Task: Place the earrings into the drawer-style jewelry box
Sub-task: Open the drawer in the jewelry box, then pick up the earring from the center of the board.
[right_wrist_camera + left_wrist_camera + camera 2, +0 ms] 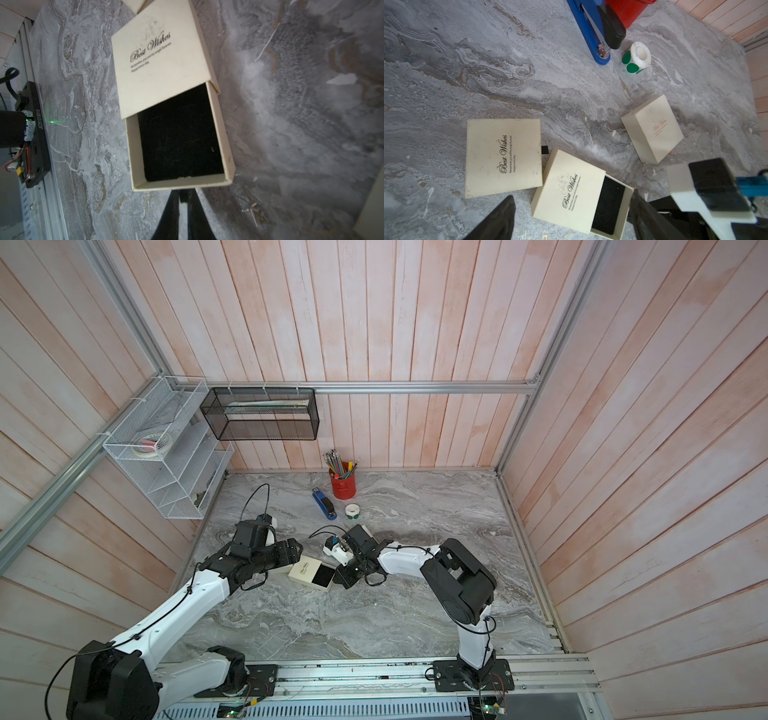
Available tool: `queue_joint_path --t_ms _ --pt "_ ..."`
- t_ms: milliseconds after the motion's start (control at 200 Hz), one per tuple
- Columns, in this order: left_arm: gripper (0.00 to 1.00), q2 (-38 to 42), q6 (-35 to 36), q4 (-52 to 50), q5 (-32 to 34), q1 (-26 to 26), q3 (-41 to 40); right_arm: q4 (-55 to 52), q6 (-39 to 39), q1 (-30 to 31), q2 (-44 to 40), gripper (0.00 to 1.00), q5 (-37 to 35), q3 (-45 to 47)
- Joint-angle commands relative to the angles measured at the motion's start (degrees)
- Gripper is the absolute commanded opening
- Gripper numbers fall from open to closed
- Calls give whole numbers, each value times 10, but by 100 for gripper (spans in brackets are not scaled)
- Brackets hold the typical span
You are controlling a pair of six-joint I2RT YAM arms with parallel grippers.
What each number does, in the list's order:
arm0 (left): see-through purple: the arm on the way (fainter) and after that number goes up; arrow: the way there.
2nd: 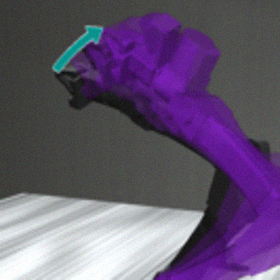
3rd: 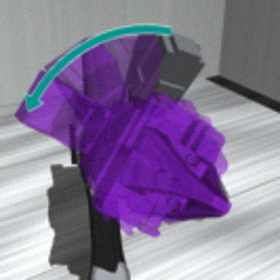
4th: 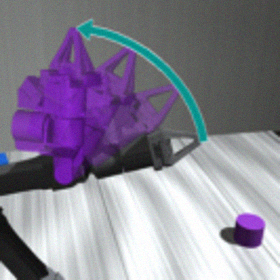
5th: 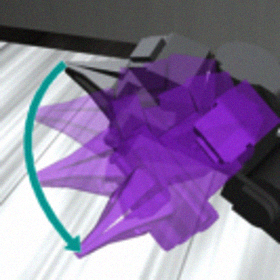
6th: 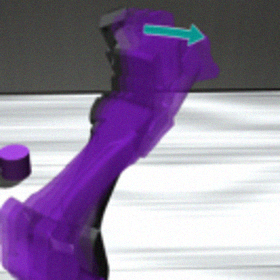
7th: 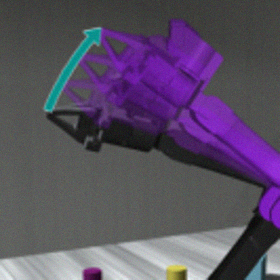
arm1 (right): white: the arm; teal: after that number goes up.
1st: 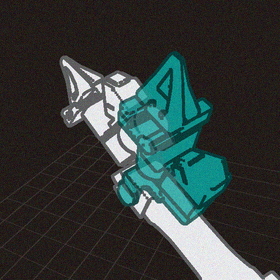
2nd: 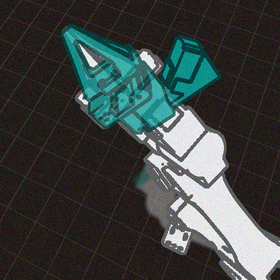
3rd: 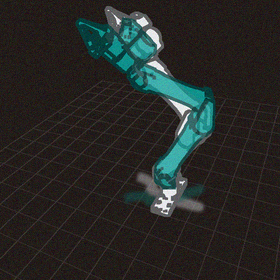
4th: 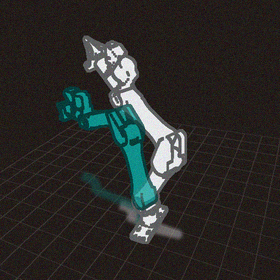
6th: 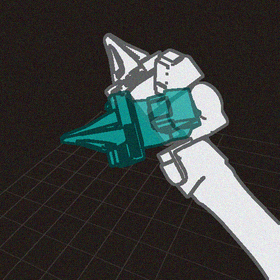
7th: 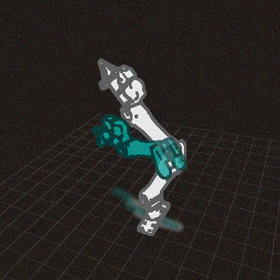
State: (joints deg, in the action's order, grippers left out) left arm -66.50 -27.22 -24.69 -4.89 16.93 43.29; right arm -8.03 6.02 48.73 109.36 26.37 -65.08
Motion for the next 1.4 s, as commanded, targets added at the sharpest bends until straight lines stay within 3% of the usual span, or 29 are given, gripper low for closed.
queue_joint_path --t_ms 0,50,375,605,805,1135,1395 --pt "93 14 -2 36 -16 -1 -14 -10 1 3 -30 21 -25 1" --pt "100 18 -8 42 -12 -1 -15 -13 2 2 -44 24 -36 7" --pt "100 89 -95 124 25 -3 -72 -112 50 -17 -67 21 -140 -20" --pt "100 88 -77 156 -21 -2 -104 -191 187 -5 -33 20 -200 -79" --pt "100 59 -68 227 -118 9 -154 -222 292 -4 0 17 -187 -117" --pt "100 25 -83 329 -157 67 -218 -231 330 -4 56 15 -161 -162" --pt "100 17 -66 356 -153 105 -222 -246 327 -4 79 18 -156 -175"
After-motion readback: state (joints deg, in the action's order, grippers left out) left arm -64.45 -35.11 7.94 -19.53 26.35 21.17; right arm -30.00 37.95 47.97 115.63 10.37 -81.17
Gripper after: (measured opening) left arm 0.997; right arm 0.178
